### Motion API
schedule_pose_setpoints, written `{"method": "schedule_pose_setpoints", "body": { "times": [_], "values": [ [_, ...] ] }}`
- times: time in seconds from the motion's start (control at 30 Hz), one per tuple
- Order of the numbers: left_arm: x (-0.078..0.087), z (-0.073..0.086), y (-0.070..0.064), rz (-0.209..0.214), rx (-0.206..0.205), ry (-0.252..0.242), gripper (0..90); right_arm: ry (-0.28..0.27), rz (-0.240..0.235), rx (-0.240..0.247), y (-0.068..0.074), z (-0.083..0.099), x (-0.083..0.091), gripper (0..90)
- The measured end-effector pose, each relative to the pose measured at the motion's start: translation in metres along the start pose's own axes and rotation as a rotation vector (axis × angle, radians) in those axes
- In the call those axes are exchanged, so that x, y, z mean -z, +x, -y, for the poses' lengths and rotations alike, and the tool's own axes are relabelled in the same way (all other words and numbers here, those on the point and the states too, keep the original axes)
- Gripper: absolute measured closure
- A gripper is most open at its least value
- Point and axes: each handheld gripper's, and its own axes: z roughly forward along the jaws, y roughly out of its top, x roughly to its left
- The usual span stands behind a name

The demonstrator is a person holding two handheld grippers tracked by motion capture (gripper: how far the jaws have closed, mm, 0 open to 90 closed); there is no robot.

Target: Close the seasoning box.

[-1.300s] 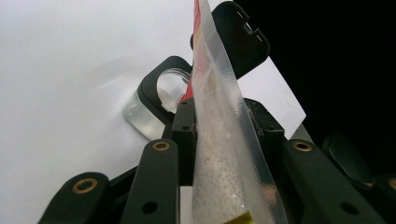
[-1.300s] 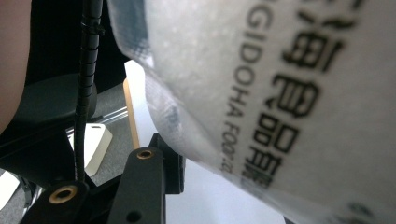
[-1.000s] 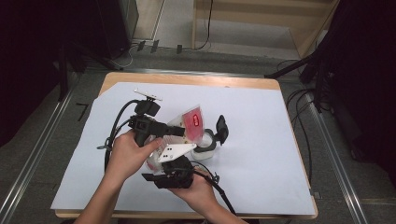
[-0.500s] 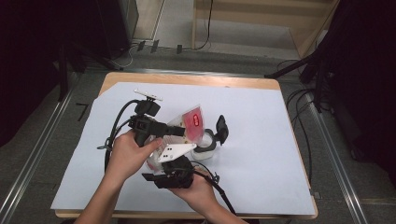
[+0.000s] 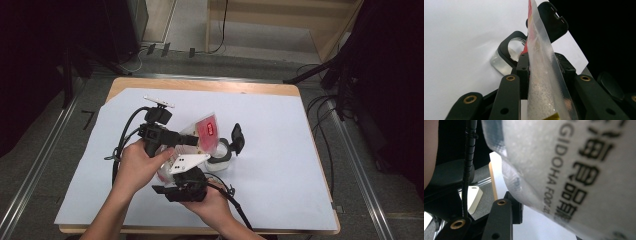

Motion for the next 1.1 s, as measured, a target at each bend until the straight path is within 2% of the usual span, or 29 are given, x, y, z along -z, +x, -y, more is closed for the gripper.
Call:
{"method": "schedule_pose_setpoints", "body": {
  "times": [0.37,0.43,0.7,0.93,1.1],
  "values": [
    [-0.0003,-0.0001,-0.0003,-0.007,-0.006,0.002,70.0,0.001,-0.001,-0.002,-0.0003,0.0003,-0.0001,62.8],
    [-0.0008,-0.0002,-0.0013,-0.005,0.009,-0.009,70.0,0.0,-0.002,-0.002,-0.0004,0.0001,-0.0001,62.8],
    [-0.0009,-0.0017,-0.0005,-0.004,-0.005,0.006,69.9,-0.007,-0.011,-0.016,-0.0006,0.0,-0.0002,62.8],
    [-0.0018,-0.0031,-0.0011,0.0,0.016,-0.005,69.5,-0.008,-0.012,-0.02,-0.001,-0.0013,0.0009,62.9],
    [-0.0021,-0.0034,-0.0012,0.002,0.011,-0.006,69.6,-0.015,-0.008,-0.02,-0.0013,-0.0006,0.0,62.7]
  ]
}}
